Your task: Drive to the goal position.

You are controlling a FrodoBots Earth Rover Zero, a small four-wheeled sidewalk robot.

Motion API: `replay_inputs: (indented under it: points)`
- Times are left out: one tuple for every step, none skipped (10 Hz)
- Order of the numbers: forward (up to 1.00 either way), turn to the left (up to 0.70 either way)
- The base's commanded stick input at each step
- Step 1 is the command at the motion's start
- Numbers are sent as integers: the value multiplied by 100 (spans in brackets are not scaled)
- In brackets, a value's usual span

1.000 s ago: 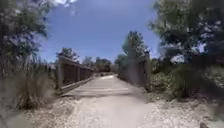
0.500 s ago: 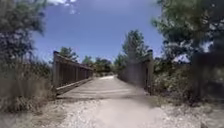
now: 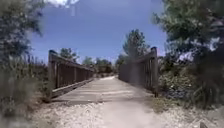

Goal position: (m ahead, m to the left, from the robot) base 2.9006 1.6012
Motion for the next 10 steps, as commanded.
replay_inputs:
  points:
    - [45, 0]
    - [45, 0]
    - [45, 0]
    - [45, 0]
    - [45, 0]
    - [45, 12]
    - [45, 24]
    - [45, 3]
    - [45, 0]
    - [45, 0]
